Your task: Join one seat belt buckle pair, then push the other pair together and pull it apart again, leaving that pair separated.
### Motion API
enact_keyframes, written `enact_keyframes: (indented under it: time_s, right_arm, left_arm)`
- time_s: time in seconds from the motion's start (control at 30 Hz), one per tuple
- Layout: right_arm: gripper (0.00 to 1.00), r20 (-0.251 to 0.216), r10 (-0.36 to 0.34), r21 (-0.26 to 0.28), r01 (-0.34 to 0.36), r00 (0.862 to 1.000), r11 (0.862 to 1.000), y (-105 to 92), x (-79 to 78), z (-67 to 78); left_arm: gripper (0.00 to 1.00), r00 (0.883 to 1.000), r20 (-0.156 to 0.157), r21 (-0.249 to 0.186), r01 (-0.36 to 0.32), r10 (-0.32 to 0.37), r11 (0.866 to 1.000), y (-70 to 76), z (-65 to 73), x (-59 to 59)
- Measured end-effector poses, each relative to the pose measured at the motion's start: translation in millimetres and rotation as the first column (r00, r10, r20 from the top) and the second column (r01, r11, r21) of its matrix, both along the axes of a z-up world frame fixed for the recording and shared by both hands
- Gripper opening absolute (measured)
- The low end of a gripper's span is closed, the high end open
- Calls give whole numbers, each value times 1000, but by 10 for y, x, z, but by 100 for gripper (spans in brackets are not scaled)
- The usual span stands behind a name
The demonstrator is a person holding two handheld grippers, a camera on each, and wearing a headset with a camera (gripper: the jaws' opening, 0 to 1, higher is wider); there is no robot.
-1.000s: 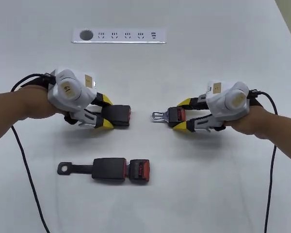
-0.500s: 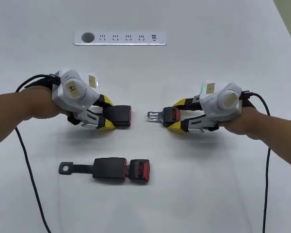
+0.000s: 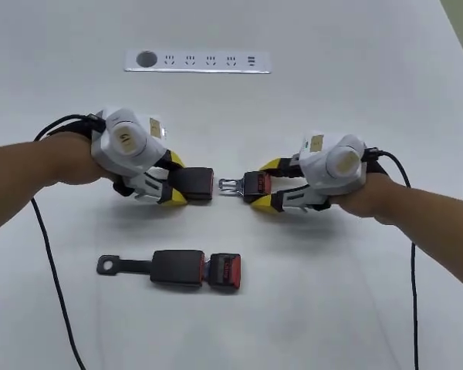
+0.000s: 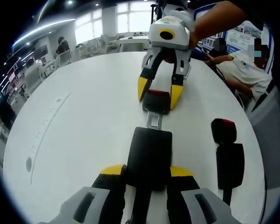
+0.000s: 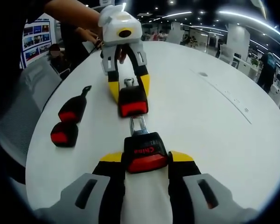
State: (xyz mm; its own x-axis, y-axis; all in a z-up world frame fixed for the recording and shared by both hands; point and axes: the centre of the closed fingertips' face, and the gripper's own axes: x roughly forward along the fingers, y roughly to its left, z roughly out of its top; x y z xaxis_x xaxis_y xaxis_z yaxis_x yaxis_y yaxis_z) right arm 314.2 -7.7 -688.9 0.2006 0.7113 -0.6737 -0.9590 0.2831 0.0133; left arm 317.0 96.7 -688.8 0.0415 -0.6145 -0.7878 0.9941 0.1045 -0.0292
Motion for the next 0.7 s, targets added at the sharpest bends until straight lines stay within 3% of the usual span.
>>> enact_keyframes:
  time_s: [0.33, 0.37, 0.7]
  right_arm:
    - [34, -2, 20, 4, -20, 1000, 1000, 217, -5, -8]
    - [34, -5, 23, 4, -23, 1000, 1000, 227, 50, -23]
    - [34, -20, 22, 1, -22, 1000, 1000, 244, 56, -18]
  left_arm:
    - [35, 1000, -3, 8, 11, -11, 1000, 9, -14, 43]
    - [35, 1000, -4, 12, 13, -13, 1000, 13, -16, 46]
    - [34, 999, 2, 35, 52, -52, 998, 5, -8, 42]
